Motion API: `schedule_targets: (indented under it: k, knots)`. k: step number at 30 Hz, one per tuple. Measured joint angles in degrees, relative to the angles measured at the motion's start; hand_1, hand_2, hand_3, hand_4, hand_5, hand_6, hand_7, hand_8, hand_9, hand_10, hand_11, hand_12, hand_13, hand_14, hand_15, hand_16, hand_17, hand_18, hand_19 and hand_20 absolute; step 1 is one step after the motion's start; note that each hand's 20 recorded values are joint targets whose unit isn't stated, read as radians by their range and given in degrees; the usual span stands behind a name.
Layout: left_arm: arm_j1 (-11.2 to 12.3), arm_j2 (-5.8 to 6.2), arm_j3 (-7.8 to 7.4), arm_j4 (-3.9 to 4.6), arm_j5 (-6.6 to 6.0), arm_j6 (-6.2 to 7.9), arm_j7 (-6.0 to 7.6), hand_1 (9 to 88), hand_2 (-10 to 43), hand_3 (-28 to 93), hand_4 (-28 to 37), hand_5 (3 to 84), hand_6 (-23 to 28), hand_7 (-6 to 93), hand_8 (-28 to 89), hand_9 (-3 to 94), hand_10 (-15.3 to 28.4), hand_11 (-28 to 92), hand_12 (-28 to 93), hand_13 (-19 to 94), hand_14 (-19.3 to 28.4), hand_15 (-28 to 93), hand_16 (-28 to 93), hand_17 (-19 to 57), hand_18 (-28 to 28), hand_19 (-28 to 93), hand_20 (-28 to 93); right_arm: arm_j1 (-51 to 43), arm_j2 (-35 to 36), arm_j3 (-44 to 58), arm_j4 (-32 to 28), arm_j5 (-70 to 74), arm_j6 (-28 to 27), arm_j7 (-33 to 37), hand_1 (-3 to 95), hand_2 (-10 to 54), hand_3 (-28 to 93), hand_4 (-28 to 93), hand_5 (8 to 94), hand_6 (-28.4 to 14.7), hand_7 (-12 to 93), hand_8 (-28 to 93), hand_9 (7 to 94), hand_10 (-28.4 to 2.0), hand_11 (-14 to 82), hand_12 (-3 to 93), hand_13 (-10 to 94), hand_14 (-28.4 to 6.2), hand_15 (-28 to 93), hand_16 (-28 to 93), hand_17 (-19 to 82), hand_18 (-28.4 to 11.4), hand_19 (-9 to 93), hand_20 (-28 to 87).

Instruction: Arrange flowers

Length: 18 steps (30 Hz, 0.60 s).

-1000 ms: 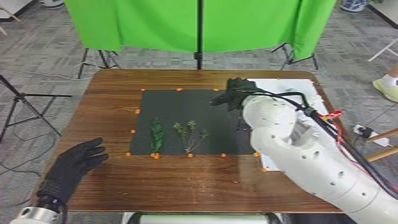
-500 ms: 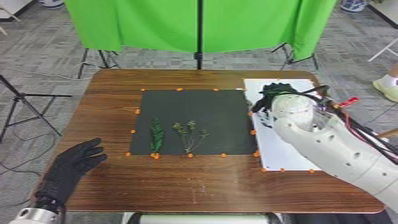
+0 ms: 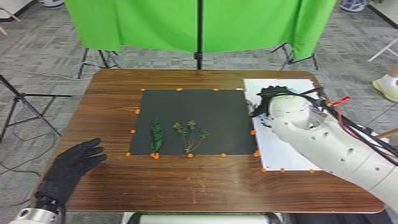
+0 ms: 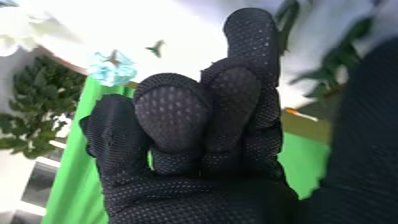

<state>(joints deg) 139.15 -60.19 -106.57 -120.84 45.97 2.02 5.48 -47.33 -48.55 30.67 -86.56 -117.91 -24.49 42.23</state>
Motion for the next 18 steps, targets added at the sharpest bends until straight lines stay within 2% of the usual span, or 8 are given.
schedule_targets:
  k: [6,8,9,10,13,14,16,18]
  knots:
    - [0.0,-0.02,0.02,0.04,0.0,-0.01,-0.05,26.9,4.7,73,-28.2,41.2,6.2,24.0,-12,37.9,15.2,30,15,30,18.1,48,-6,-6.8,24.1,60,-3,-0.1,-0.4,1.6,0.8,3.3,0.6,-2.4,66.4,-7.2,13,-18,83.9,4.5,43,-18,92.7,-6.2,54.5,31.8,84,-6.0,70,29,46,-17.5,93,59]
    - [0.0,-0.02,0.02,0.04,0.0,-0.01,-0.06,27.0,4.7,73,-28.1,41.3,6.1,24.0,-12,37.9,15.2,30,15,30,18.0,48,-6,-6.8,24.1,60,-3,-0.4,-0.2,2.2,0.9,3.2,1.2,-5.0,67.7,-8.7,24,-25,86.7,4.9,41,-15,93.5,-5.7,57.0,29.5,85,-6.1,71,29,47,-17.4,93,60]
    - [0.0,-0.03,0.02,0.05,0.0,-0.02,-0.06,27.0,4.7,73,-28.1,41.2,6.1,24.1,-12,37.9,15.1,30,15,30,18.0,48,-6,-6.8,24.1,60,-3,-0.7,-0.2,2.6,0.9,3.2,1.4,-6.8,68.0,-9.1,28,-26,87.2,4.6,40,-9,93.6,-5.6,58.0,28.4,85,-6.1,71,29,47,-17.5,93,60]
    - [0.0,-0.04,0.03,0.06,0.0,-0.03,-0.07,27.0,4.7,73,-28.1,41.2,6.1,24.0,-12,37.9,15.1,30,15,30,18.0,48,-6,-6.8,24.1,60,-3,-1.0,-0.1,3.1,1.0,3.2,1.7,-8.6,65.5,-9.4,38,-28,88.1,3.4,39,-1,93.7,-5.4,60.1,26.2,87,-6.0,70,29,49,-18.7,93,59]
    - [0.0,-0.08,0.04,0.06,0.0,-0.03,-0.07,27.0,4.7,73,-28.1,41.2,6.0,24.2,-12,38.0,15.2,30,15,30,18.0,48,-6,-6.8,24.1,60,-3,-2.3,-0.1,5.0,1.0,4.7,2.2,-11.8,53.1,-9.5,61,-28,88.4,1.6,41,3,93.7,-5.4,61.8,24.7,88,-6.2,70,30,50,-19.7,93,59]
    - [0.0,-0.11,0.04,0.06,0.0,-0.04,-0.07,26.9,4.7,73,-28.1,41.2,6.0,24.2,-12,37.9,15.2,30,15,30,18.0,48,-6,-6.7,24.1,60,-3,-2.9,-0.1,5.8,1.1,5.9,2.3,-12.0,47.0,-9.5,73,-28,87.8,0.4,43,4,93.7,-5.8,62.3,24.7,88,-6.3,70,30,50,-19.9,93,60]
    - [0.0,-0.15,0.04,0.06,0.01,-0.05,-0.07,26.9,4.7,73,-28.1,41.2,6.1,24.2,-12,37.9,15.2,30,15,30,18.0,48,-6,-6.8,24.1,60,-3,-4.2,-0.1,7.2,1.1,9.5,2.3,-12.0,41.1,-9.5,85,-28,85.4,-0.9,50,7,93.7,-7.3,61.6,24.0,88,-6.3,69,29,50,-19.1,93,59]
    - [0.0,-0.16,0.04,0.06,0.01,-0.05,-0.07,27.0,4.7,73,-28.1,41.1,6.1,24.1,-12,37.8,15.2,30,15,30,18.0,48,-6,-6.8,24.1,60,-3,-5.4,0.1,7.8,1.1,12.5,3.1,-12.0,38.0,-9.5,89,-26,84.1,-1.1,54,10,93.7,-8.1,56.7,19.6,90,-5.7,62,28,50,-18.2,93,56]
